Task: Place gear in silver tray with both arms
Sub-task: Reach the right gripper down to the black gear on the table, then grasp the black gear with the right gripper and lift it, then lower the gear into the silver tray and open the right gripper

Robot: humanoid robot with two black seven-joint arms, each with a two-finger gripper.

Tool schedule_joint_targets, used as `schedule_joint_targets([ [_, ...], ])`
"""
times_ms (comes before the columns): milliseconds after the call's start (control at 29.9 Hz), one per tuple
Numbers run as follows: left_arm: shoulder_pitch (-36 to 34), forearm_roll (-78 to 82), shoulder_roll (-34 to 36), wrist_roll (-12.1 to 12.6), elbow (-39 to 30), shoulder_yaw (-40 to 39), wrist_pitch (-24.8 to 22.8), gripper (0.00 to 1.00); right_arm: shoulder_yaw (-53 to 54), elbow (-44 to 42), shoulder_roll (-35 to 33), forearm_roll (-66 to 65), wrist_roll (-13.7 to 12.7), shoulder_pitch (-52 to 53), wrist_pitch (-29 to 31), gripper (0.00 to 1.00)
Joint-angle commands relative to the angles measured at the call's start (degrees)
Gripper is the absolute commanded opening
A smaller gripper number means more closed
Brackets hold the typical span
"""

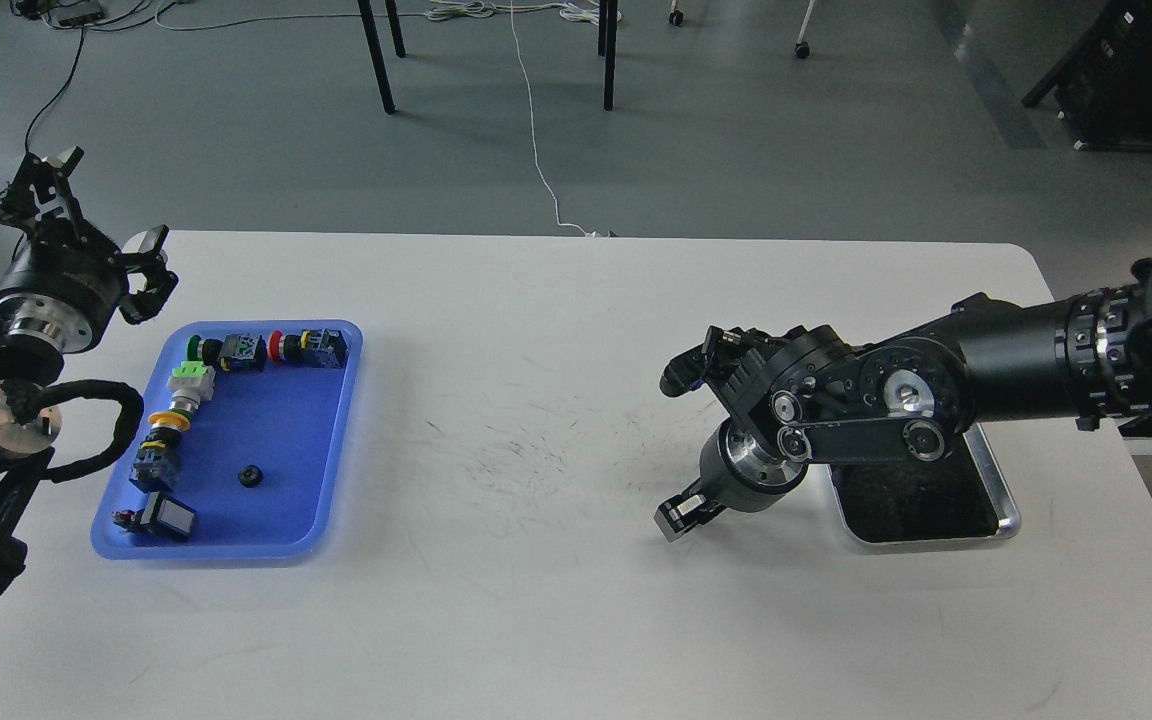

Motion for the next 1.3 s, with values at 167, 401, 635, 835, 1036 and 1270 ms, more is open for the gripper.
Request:
schedule_joint_targets([
  [167,-0.08,0.01,0.02,-0.09,0.0,-0.08,0.0,1.0,-1.36,-0.15,0.57,-0.09,-0.45,0.15,0.0,0.29],
  [401,0.01,0.01,-0.07,-0.26,0.0,-0.08,0.0,1.0,-1.36,-0.85,1.19,-0.09,-0.54,0.42,-0.09,0.05],
  [635,0.01,-0.08,0.46,-0.44,0.0,-0.08,0.0,1.0,-1.1,-0.5,0.66,0.0,-0.45,2.17,-0.09,0.02],
  [835,0.01,0.01,0.72,-0.44,0.0,-0.08,0.0,1.0,6.0,1.6,-6.96,0.17,-0.19,9.81,-0.18,0.02],
  [1036,-0.08,0.01,0.55,-0.44,0.0,0.01,0.0,1.0,8.83,7.23,-22.52,-0.79,0.34,13.34,0.0,0.02],
  [1270,-0.08,0.01,-0.16,-0.44,0.0,0.27,0.17,1.0,9.18,7.59,-37.29,-6.06,0.78,6.33,-0.35,0.02],
])
